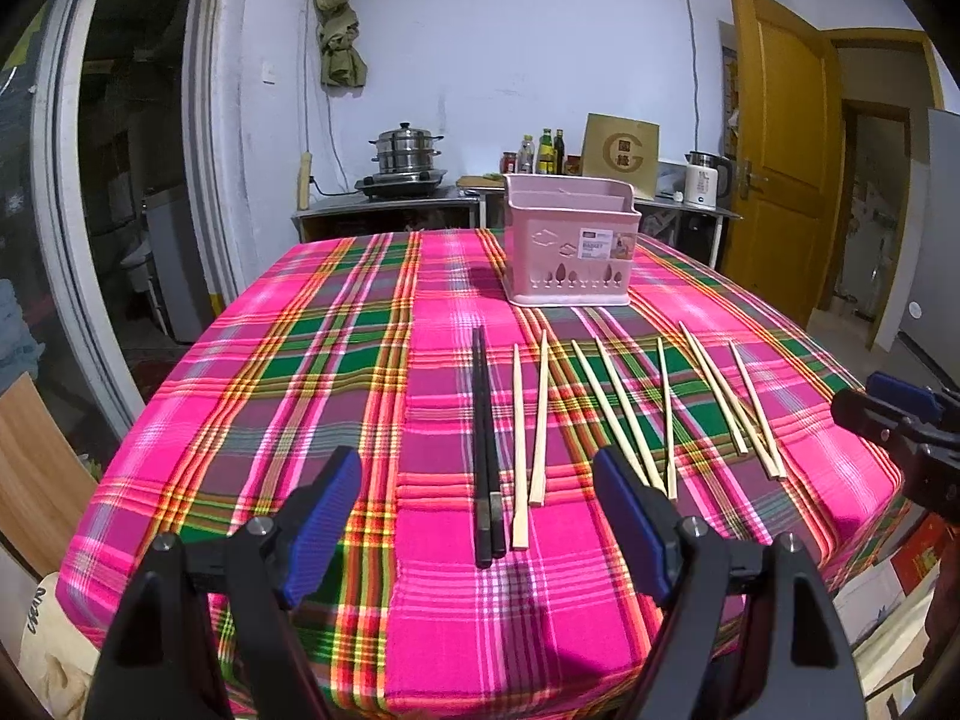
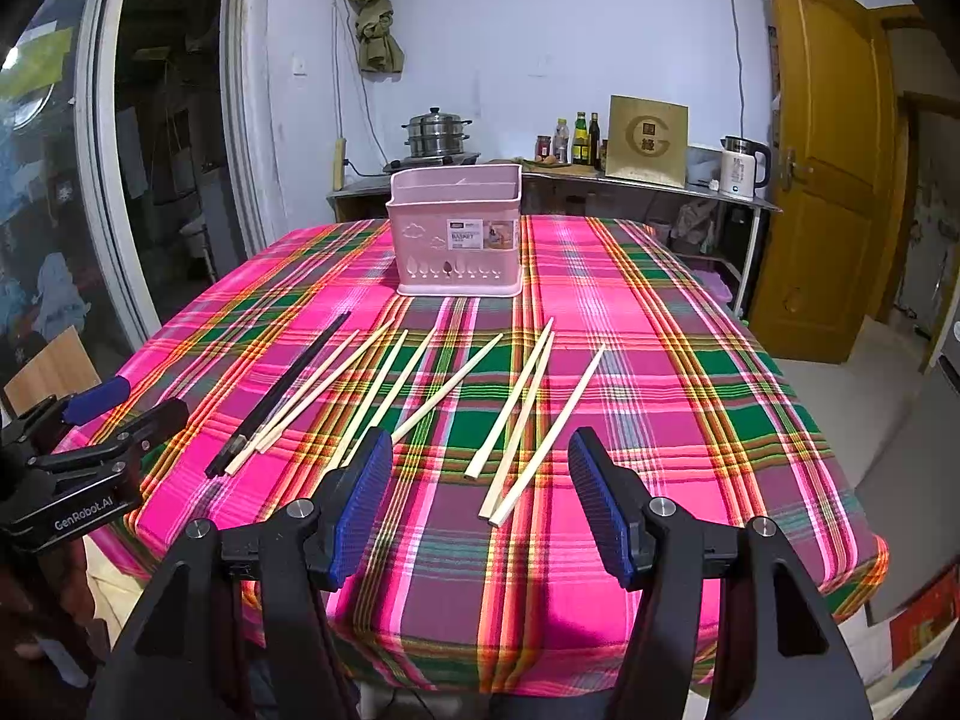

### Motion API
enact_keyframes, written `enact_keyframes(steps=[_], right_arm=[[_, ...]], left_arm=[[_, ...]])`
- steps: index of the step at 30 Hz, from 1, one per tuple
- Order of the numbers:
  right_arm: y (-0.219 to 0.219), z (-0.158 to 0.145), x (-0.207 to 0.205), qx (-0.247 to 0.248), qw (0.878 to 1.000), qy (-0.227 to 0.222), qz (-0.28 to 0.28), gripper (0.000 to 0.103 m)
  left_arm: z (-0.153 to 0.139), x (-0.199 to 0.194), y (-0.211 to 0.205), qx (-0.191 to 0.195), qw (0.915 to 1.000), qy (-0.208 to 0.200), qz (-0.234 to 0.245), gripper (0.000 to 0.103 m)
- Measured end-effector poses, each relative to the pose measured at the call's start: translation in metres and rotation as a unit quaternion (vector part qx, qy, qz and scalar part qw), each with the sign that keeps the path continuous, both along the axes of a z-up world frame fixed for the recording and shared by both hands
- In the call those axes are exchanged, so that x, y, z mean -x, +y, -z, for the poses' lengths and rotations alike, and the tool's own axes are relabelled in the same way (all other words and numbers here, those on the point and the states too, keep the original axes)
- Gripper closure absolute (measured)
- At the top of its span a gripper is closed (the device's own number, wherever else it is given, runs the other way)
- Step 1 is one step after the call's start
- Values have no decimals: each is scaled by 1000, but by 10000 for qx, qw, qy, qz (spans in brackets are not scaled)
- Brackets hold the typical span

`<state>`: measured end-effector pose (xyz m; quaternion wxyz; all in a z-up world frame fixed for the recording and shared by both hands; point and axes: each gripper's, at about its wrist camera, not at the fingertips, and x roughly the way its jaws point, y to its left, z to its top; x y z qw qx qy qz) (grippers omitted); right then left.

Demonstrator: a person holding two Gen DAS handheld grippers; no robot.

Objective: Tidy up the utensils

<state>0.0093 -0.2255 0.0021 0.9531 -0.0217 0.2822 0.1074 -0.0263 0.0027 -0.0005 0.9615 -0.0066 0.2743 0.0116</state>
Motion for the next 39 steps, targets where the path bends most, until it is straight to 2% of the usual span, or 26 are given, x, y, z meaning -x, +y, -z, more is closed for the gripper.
enact_keyframes(steps=[10,12,17,21,27,39], right_arm=[[-4,1,-35,18,9998,183,-38,43],[-4,3,-45,51,9996,272,-35,49],[-8,8,-74,60,9989,459,-3,62],[-11,14,-95,-13,9979,651,17,72],[-17,24,-131,-107,9953,955,68,78],[-13,48,-186,142,9877,1547,152,85]], left_arm=[[2,-43,-9,118,9981,362,479,23],[3,-56,-13,181,9966,515,620,31],[7,-87,-21,184,9919,841,938,39],[13,-114,-26,115,9871,1123,1133,50],[23,-149,-31,58,9816,1449,1244,63],[36,-184,-36,15,9739,1810,1367,72]])
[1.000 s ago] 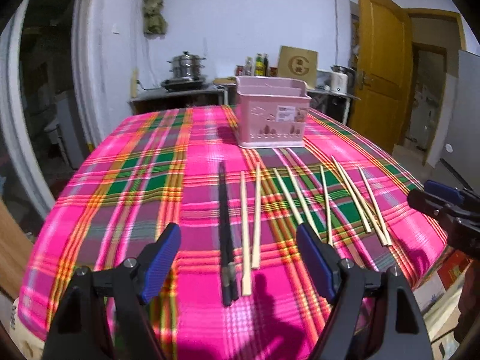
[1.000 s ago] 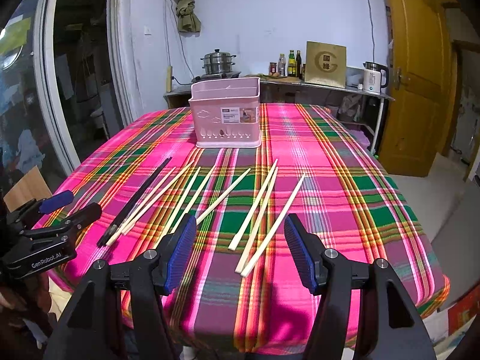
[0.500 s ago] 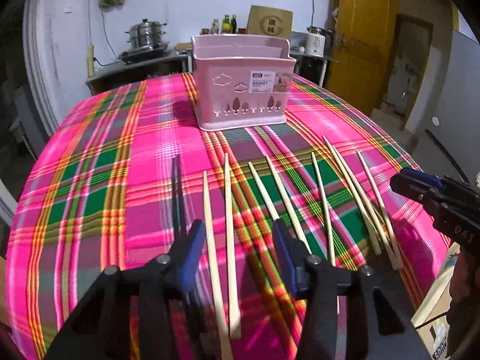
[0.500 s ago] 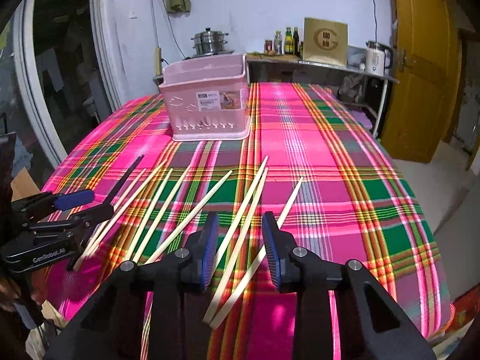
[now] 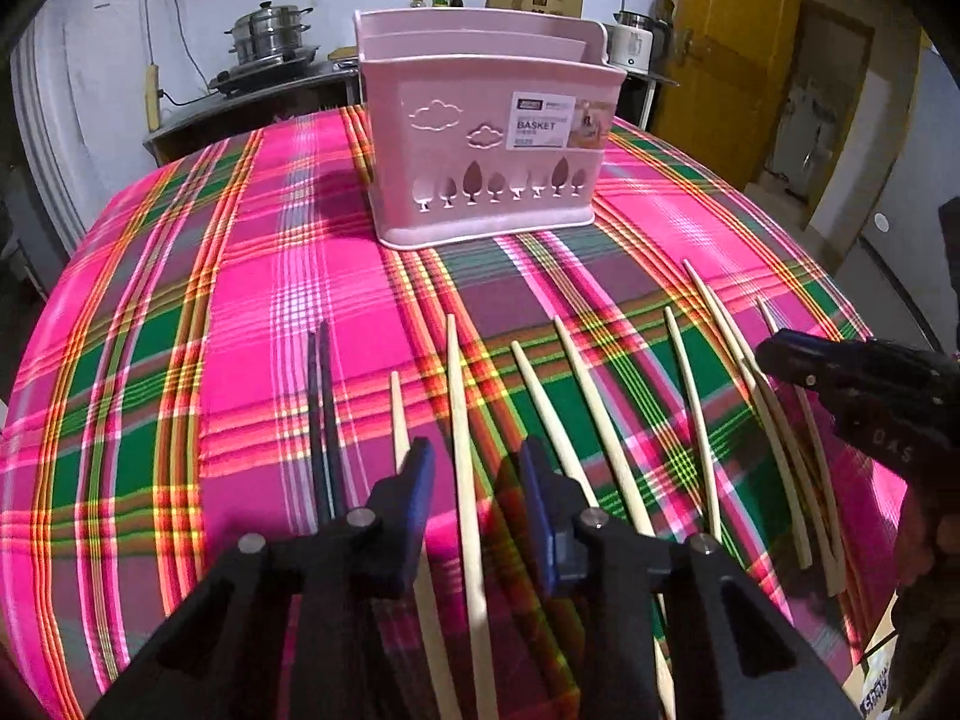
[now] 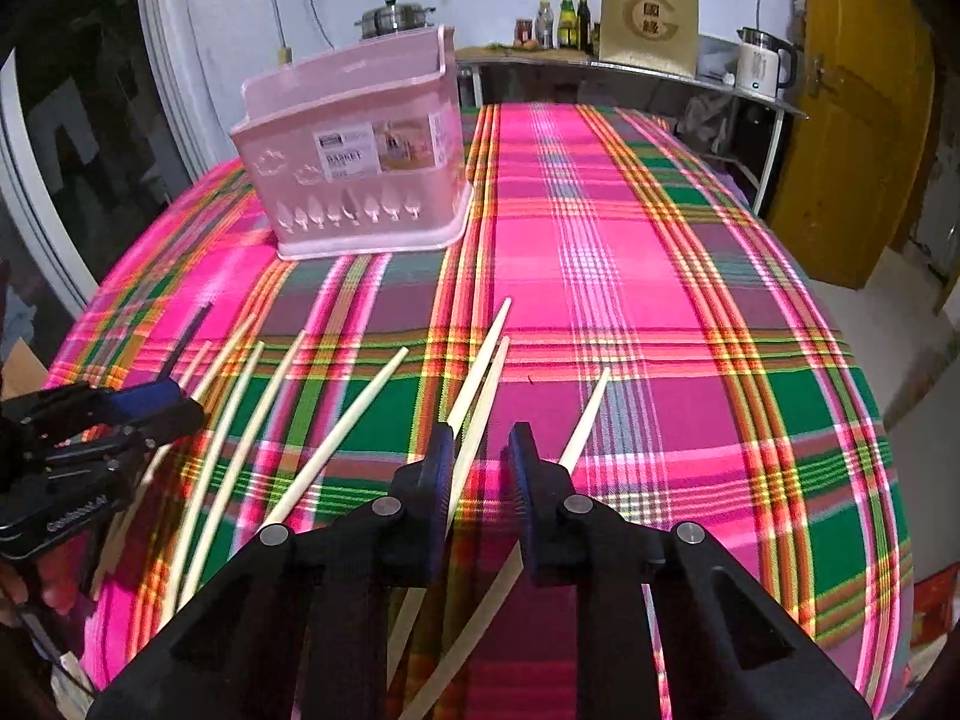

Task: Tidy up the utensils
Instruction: 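Lower the left gripper onto a wooden chopstick while the right gripper grasps another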

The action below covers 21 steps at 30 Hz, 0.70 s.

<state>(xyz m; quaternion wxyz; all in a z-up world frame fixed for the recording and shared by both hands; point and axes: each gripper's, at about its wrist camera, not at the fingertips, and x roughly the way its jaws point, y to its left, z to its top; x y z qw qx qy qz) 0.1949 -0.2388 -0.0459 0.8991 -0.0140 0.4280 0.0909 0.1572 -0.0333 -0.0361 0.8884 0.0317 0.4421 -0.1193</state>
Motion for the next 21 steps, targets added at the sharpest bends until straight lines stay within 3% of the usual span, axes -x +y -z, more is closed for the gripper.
enact_keyframes(steps=[13,21], right_arm=[[8,5,-16,282,9993,252,36,89],[13,3,-32,394,9979,519,34,89]], left_arm=[[3,-15,-6,-232,9997,94,75,79],[1,-33,-10,-259,9988,363,206,79]])
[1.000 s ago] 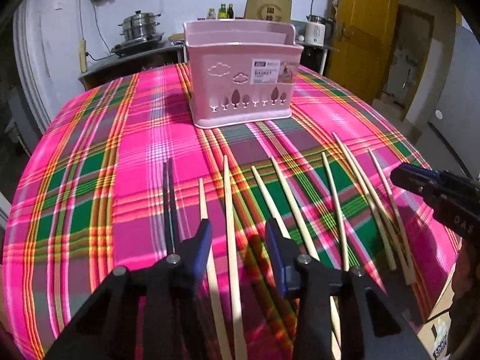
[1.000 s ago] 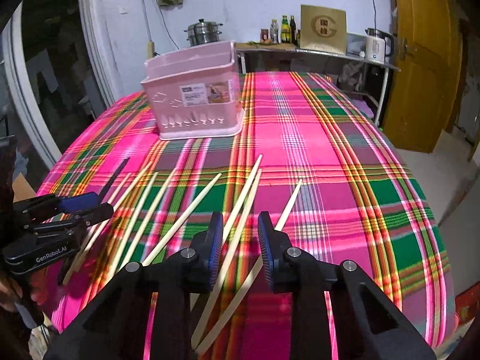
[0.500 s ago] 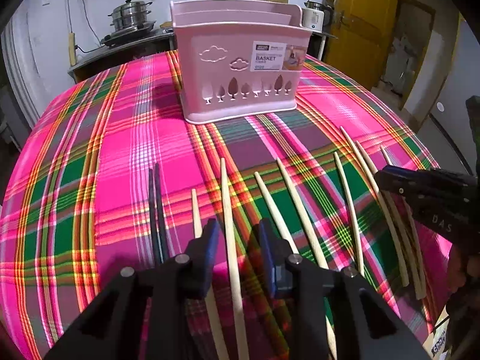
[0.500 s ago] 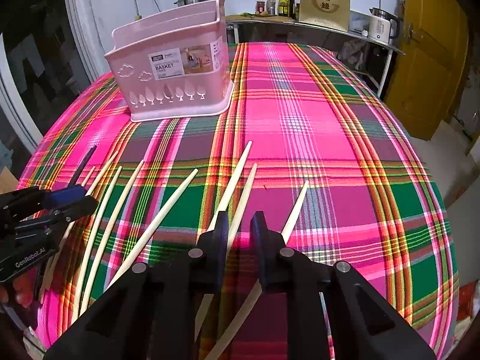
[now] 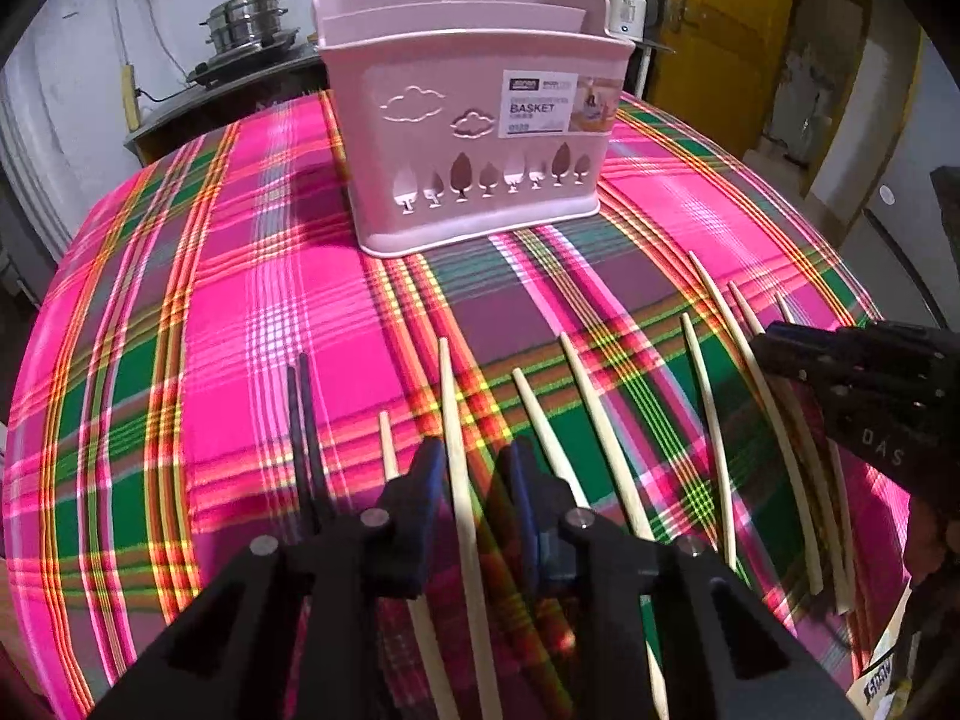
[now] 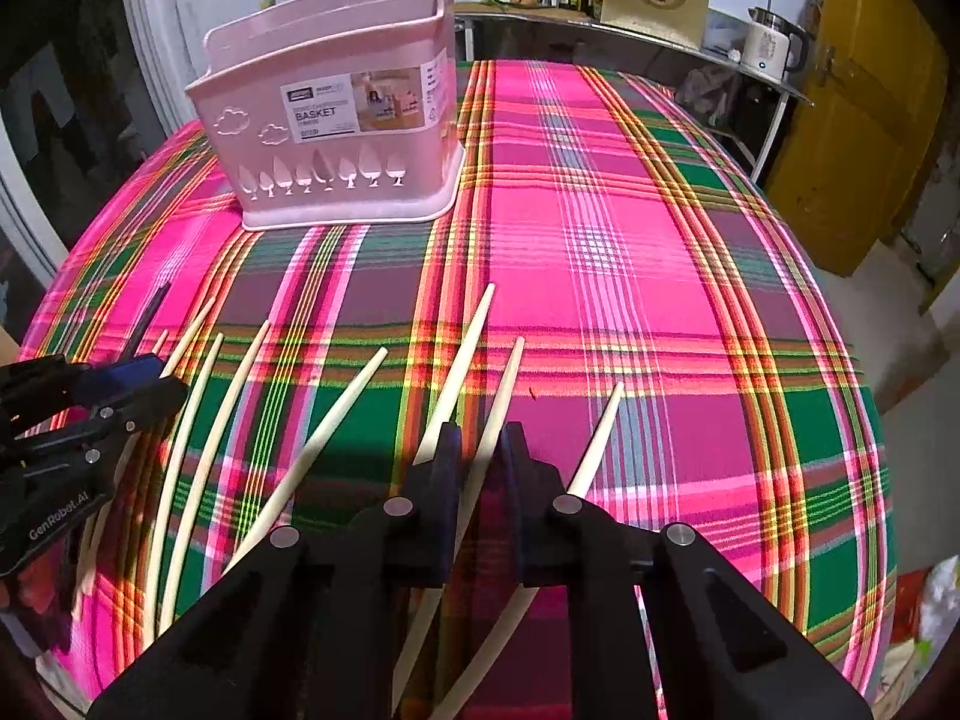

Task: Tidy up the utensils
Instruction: 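Lower the left gripper onto a wooden chopstick while the right gripper grasps another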

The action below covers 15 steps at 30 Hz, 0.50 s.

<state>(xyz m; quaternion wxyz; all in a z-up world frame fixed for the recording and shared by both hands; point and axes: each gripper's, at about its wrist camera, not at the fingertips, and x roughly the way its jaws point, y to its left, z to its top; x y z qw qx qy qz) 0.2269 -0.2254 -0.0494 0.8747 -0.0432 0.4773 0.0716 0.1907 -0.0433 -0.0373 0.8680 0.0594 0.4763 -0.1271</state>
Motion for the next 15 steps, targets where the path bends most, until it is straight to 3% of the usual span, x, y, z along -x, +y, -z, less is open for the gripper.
enact_keyframes(steps=[5,11,15], right_arm=[[0,-1,-8,-12,10000,88,-30,90],[-3,-1,-12,-101,9999,100,-29,95],[-6,-2,-10,-213,9997,82,-32,95]], left_arm=[[0,-11,-2,-23,9999,91,80,82],[-1,-23,-2,-35,9999,120,-3,96],[-2,-25,0,74,9998,184,-8,97]])
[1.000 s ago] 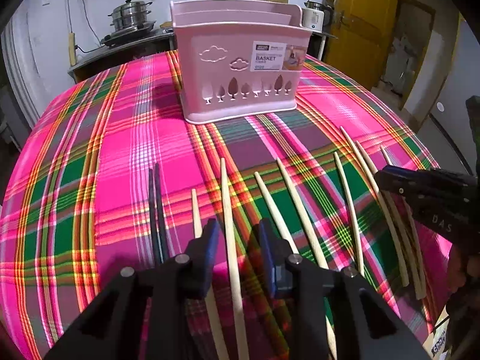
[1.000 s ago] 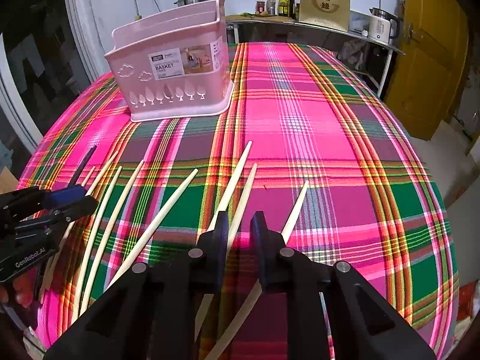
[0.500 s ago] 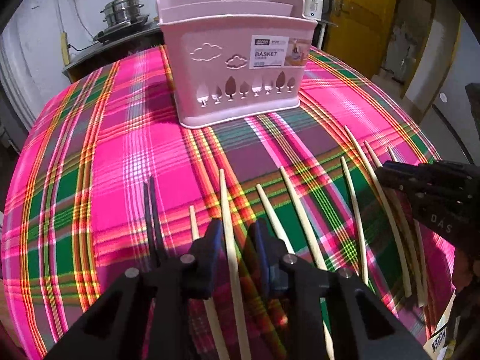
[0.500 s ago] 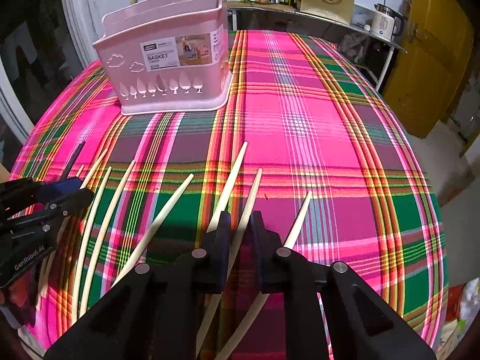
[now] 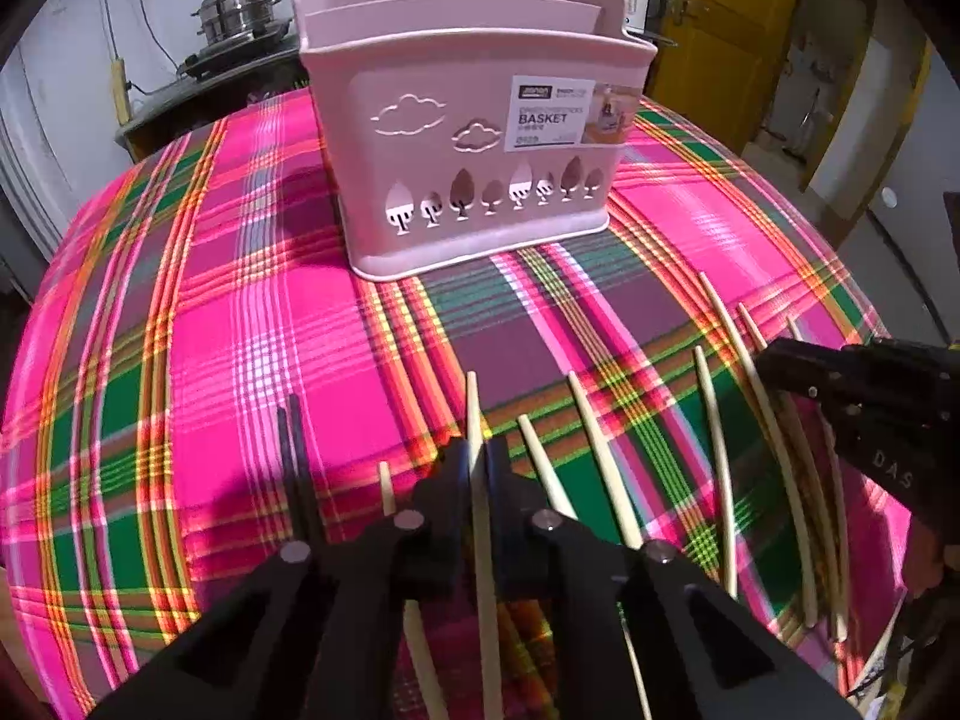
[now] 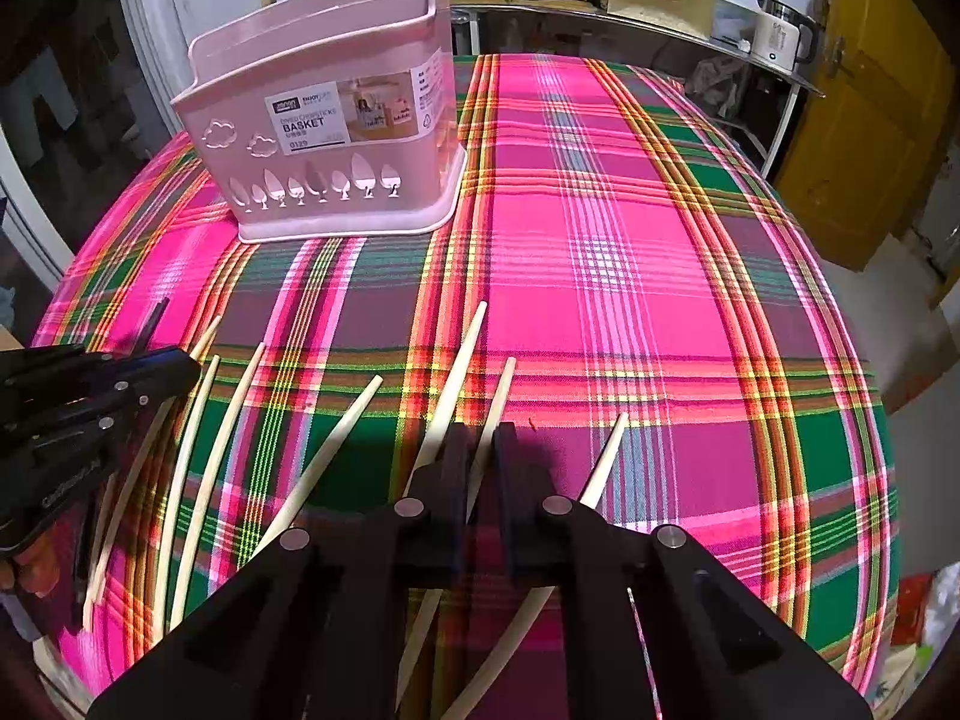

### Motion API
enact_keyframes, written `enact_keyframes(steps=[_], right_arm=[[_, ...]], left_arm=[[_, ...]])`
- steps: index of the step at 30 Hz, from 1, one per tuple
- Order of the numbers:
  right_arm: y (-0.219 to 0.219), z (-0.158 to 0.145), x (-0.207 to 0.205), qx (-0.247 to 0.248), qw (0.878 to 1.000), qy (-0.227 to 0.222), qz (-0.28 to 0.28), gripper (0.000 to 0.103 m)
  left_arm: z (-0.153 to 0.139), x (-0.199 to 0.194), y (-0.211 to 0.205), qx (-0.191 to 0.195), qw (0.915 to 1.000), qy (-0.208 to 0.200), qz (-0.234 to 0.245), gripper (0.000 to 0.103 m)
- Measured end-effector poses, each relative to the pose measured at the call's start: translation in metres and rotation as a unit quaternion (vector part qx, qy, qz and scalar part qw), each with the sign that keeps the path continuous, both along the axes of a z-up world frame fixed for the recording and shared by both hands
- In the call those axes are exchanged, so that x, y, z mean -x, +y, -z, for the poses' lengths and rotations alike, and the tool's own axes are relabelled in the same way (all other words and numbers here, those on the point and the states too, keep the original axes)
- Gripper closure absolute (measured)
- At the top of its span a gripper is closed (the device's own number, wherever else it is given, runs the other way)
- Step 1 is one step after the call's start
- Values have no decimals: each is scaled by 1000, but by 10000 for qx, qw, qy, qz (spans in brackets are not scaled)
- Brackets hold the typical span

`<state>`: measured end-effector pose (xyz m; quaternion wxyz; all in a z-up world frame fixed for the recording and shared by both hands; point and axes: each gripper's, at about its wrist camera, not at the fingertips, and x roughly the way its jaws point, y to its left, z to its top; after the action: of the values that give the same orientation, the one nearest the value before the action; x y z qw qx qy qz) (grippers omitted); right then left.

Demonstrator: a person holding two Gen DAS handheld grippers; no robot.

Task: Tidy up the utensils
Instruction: 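Lower the left gripper onto a wooden chopstick while the right gripper grasps another, then carry the left gripper's chopstick into the pink basket while the right gripper carries its own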

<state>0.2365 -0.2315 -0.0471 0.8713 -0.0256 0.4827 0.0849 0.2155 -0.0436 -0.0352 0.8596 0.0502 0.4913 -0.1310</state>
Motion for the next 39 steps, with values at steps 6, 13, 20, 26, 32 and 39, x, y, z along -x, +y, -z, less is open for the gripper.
enact_keyframes(steps=[6,13,20,26,32,39], right_arm=[[-8,-17,7,-284,9993,-246,-8,95],[-8,-53,21,-505,9964,-671,-131,96],[-7,-92,44,-695,9903,-1174,-258,97],[-7,-119,61,-768,9846,-1528,-356,97],[-9,-139,69,-856,9791,-1798,-416,98],[-2,-163,59,-863,9739,-2044,-486,98]], left_arm=[[-16,9,6,196,9996,-208,-17,97],[-55,27,12,417,9973,-612,1,97],[-95,48,23,637,9923,-1065,11,97],[-119,63,28,774,9876,-1366,5,97],[-138,66,33,901,9832,-1587,-11,97],[-165,51,30,1006,9785,-1799,-2,97]])
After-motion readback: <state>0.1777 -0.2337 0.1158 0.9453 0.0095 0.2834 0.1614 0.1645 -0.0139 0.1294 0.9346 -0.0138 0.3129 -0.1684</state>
